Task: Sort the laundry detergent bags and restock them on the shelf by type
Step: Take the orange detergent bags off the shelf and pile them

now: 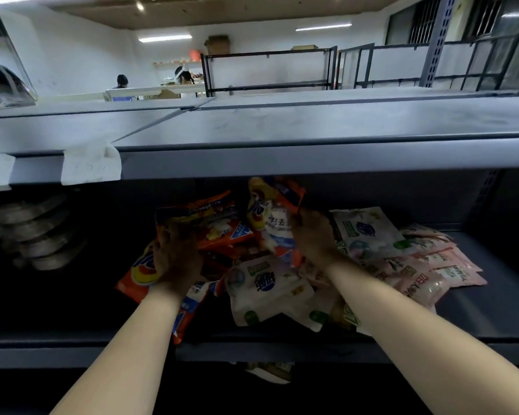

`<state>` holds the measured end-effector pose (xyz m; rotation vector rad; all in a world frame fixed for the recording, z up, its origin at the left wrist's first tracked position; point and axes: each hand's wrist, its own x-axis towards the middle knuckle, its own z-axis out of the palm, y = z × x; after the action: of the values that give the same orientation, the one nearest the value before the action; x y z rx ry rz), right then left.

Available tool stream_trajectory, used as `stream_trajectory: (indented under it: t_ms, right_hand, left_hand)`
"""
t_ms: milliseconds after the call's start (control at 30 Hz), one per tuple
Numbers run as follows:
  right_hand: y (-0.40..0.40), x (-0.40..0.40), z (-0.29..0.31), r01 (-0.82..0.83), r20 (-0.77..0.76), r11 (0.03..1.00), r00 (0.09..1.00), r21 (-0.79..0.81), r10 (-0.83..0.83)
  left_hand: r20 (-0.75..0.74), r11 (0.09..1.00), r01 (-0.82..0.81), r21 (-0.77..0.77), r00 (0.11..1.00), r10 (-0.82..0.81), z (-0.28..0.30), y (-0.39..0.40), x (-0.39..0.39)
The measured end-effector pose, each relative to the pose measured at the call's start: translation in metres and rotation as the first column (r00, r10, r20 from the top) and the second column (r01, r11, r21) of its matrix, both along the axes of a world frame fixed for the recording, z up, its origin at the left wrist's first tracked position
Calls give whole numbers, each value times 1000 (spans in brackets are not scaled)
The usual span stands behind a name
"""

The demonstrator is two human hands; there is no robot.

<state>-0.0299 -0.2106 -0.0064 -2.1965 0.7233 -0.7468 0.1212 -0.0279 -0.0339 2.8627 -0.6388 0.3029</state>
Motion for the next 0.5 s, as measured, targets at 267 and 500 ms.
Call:
stream_trajectory:
  t_ms: [267,500]
  right_hand:
    - [-4,-47,3,20,310,984,948,179,-76]
    - [-1,-49,-36,-54,131,950,991,308,14]
  left_hand:
    - [-98,989,125,-74,986,-132,-15,-1,-31]
    - [-496,602,-413,-683,868,33,8,-3,-27]
